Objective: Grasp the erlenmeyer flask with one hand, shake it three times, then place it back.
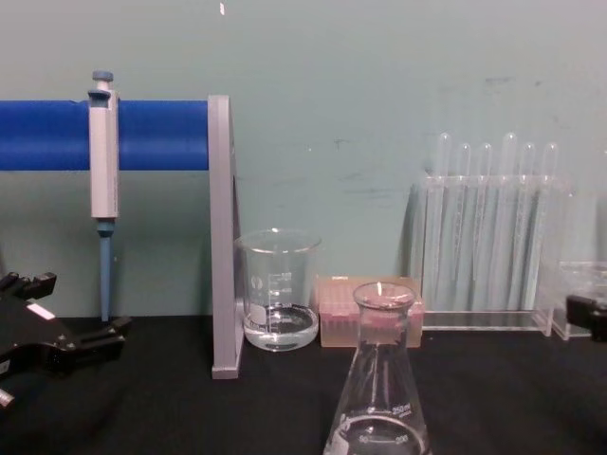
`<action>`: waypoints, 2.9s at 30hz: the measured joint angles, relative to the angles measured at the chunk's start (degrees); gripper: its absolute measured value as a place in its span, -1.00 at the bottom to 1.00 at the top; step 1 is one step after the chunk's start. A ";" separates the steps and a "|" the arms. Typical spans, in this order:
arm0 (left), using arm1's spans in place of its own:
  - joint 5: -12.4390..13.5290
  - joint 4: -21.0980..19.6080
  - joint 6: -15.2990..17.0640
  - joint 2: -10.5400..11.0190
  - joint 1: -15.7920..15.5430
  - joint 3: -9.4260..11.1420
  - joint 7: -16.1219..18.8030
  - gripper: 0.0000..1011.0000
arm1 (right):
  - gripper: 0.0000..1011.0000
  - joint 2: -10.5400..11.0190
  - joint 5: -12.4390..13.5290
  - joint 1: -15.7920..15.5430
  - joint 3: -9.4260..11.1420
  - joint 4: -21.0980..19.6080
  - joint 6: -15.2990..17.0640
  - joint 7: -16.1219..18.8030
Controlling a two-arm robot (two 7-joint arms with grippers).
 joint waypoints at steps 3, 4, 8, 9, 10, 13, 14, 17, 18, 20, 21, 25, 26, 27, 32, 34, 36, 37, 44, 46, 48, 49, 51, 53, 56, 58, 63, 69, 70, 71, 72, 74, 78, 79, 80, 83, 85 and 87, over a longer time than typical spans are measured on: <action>0.00 0.00 0.00 0.00 0.00 0.00 0.00 0.98 | 0.98 0.11 0.16 0.10 -0.37 -0.48 -0.50 3.07; 0.00 0.00 0.00 0.00 0.00 0.00 0.00 0.98 | 0.98 0.10 0.17 0.18 -0.48 -0.49 -0.63 3.75; 0.00 0.00 0.00 0.00 0.00 0.00 0.01 0.98 | 0.98 -0.15 0.18 0.82 -1.16 -0.28 -1.23 6.76; 0.00 0.00 0.00 0.00 0.00 0.00 0.00 0.98 | 0.98 -0.23 0.17 1.00 -1.32 -0.16 -1.33 7.38; 0.00 0.00 0.00 0.00 0.00 0.00 0.00 0.98 | 0.98 -0.40 0.16 1.45 -1.70 0.20 -1.51 8.73; 0.00 0.00 0.00 0.00 0.00 0.00 0.00 0.98 | 0.98 -0.67 0.15 2.15 -2.18 0.74 -1.65 10.60; 0.00 0.00 0.00 0.00 0.00 0.00 0.00 0.98 | 0.98 -0.99 0.10 3.00 -2.73 1.34 -1.61 12.47; 0.00 0.00 0.00 0.00 0.00 0.00 0.00 0.98 | 0.98 -1.36 0.01 3.83 -3.33 1.95 -1.40 14.17; 0.00 0.00 0.00 0.00 0.00 0.00 0.00 0.98 | 0.98 -1.50 0.00 4.10 -3.53 2.15 -1.34 14.71; 0.00 0.00 0.00 0.00 0.00 0.00 0.00 0.98 | 0.98 -1.83 -0.02 4.84 -4.06 2.70 -1.22 15.97; 0.00 0.00 0.00 0.00 -0.01 0.00 0.00 0.98 | 0.98 -1.99 -0.03 5.19 -4.30 2.96 -1.16 16.45; 0.00 0.00 0.00 0.00 0.00 0.00 0.00 0.98 | 0.98 -2.84 -0.04 6.91 -5.44 4.44 -1.03 18.35; 0.00 0.00 0.00 0.00 0.00 0.00 0.00 0.98 | 0.98 -2.97 -0.04 7.20 -5.66 4.76 -1.03 18.67; 0.00 0.00 0.00 0.00 0.00 0.00 0.00 0.98 | 0.98 -3.10 -0.04 7.52 -5.88 5.06 -1.03 18.97; 0.00 0.00 0.00 0.00 0.00 0.00 0.00 0.98 | 0.98 -3.94 -0.04 9.45 -7.27 7.05 -1.11 20.68; 0.00 0.00 0.00 0.00 0.00 0.00 0.00 0.98 | 0.98 -4.34 -0.05 10.28 -7.92 7.94 -1.16 21.34; 0.00 0.00 0.00 0.00 0.00 0.00 0.00 0.98 | 0.98 -4.62 -0.06 10.81 -8.35 8.60 -1.22 21.71; 0.00 0.00 0.00 0.00 0.00 0.00 0.00 0.98 | 0.98 -4.78 -0.06 11.10 -8.57 8.91 -1.25 21.88; 0.00 0.00 0.00 0.00 0.00 0.00 0.00 0.98 | 0.98 -6.36 -0.11 13.47 -10.26 12.20 -1.73 23.10; 0.00 0.00 0.00 0.00 0.00 0.00 0.00 0.98 | 0.98 -6.96 -0.14 14.09 -10.73 13.29 -1.98 23.30; 0.00 0.00 0.00 0.00 0.00 0.00 0.00 0.98 | 0.98 -7.53 -0.19 14.60 -11.12 14.15 -2.26 23.41; 0.00 0.00 0.00 0.00 0.00 0.00 0.00 0.98 | 0.98 -7.71 -0.21 14.77 -11.22 14.41 -2.37 23.45; 0.00 0.00 0.00 0.00 0.00 0.00 0.00 0.98 | 0.98 -8.08 -0.24 15.13 -11.44 14.96 -2.57 23.51; 0.00 0.00 0.00 0.00 0.00 0.00 0.00 0.98 | 0.98 -8.65 -0.25 15.68 -11.72 15.86 -2.79 23.60; 0.00 0.00 0.00 0.00 0.00 0.00 0.00 0.98 | 0.98 -9.37 -0.14 16.27 -11.93 16.89 -2.95 23.61; 0.00 0.00 0.00 0.00 0.00 0.00 0.00 0.98 | 0.98 -9.89 0.05 16.67 -12.02 17.58 -3.02 23.60; 0.00 0.00 0.00 0.00 0.00 0.00 0.00 0.98 | 0.98 -10.69 0.29 17.48 -12.34 18.80 -3.10 23.67; 0.00 0.00 0.00 0.00 0.00 0.00 0.00 0.98 | 0.98 -11.56 0.36 18.47 -12.92 20.31 -3.11 23.97; 0.00 0.00 0.00 0.00 0.00 0.00 0.00 0.98 | 0.98 -11.67 0.36 18.58 -12.98 20.48 -3.11 23.98; 0.00 0.00 0.00 0.00 0.00 0.00 0.00 0.98 | 0.98 -11.86 0.33 18.79 -13.12 20.79 -3.13 24.00; 0.00 0.00 0.00 0.00 0.00 0.00 0.00 0.98 | 0.98 -11.96 0.32 18.90 -13.17 20.95 -3.16 24.01; 0.00 0.00 0.00 0.00 0.00 0.00 0.00 0.98 | 0.98 -12.26 0.29 19.24 -13.34 21.44 -3.21 24.06; 0.00 0.00 0.00 0.00 0.00 0.00 0.00 0.98 | 0.98 -12.80 0.23 19.74 -13.58 22.25 -3.25 24.09; 0.00 0.00 0.00 0.00 0.00 0.00 0.01 0.98 | 0.98 -12.80 0.23 19.74 -13.58 22.25 -3.25 24.09; 0.00 0.00 0.00 0.00 0.00 0.00 0.00 0.98 | 0.98 -12.94 0.23 19.83 -13.62 22.47 -3.30 24.11; 0.00 0.00 0.00 0.00 0.00 0.00 0.00 0.98 | 0.98 -13.14 0.23 20.04 -13.73 22.85 -3.36 24.23; 0.00 0.00 0.00 0.00 0.00 0.00 0.00 0.98 | 0.98 -13.24 0.23 20.15 -13.77 22.99 -3.37 24.28; 0.00 0.00 0.00 0.00 0.00 0.00 0.00 0.98 | 0.98 -13.35 0.23 20.31 -13.83 23.18 -3.37 24.34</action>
